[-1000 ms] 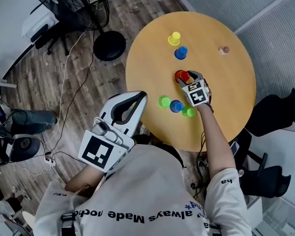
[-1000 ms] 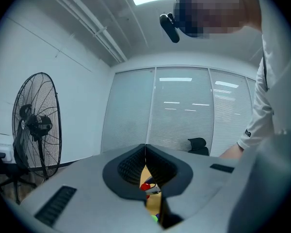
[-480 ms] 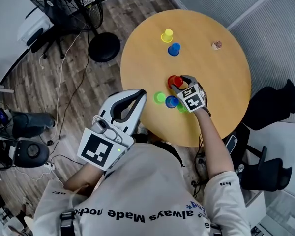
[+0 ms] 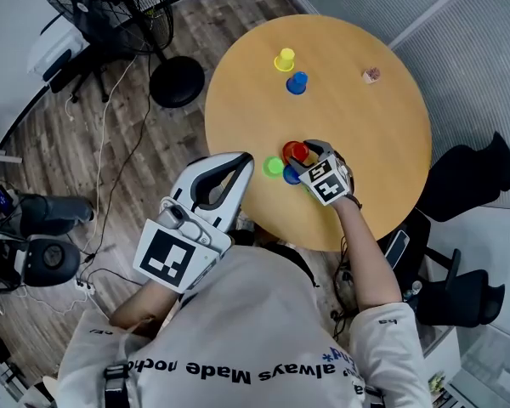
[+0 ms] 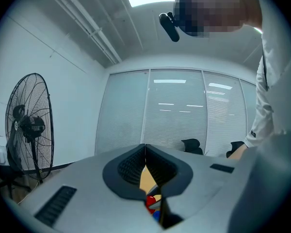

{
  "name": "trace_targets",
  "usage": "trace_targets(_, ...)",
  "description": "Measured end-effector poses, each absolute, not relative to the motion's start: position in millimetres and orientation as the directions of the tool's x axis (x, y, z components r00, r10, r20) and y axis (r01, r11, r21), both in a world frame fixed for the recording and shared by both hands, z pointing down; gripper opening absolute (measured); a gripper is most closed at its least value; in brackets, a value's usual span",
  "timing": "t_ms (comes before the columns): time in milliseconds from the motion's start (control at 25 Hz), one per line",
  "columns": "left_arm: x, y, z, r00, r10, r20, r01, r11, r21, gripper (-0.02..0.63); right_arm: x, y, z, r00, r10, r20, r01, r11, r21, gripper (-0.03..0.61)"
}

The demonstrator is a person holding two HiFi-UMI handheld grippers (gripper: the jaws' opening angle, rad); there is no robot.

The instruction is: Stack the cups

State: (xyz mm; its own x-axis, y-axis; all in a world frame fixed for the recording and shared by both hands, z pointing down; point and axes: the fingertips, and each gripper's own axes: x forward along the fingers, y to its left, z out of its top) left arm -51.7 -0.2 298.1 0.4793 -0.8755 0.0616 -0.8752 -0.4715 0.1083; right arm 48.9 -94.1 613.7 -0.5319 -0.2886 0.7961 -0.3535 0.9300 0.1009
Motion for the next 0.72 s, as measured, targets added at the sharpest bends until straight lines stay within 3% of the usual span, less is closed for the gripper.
trace_targets(720,-51,1,302,0.474,-0.876,0.086,-0.879,-0.464,0.112,0.025,51,-52,633,-0.522,-0.222,0.824,-0.283,0.956,0.078,0.242)
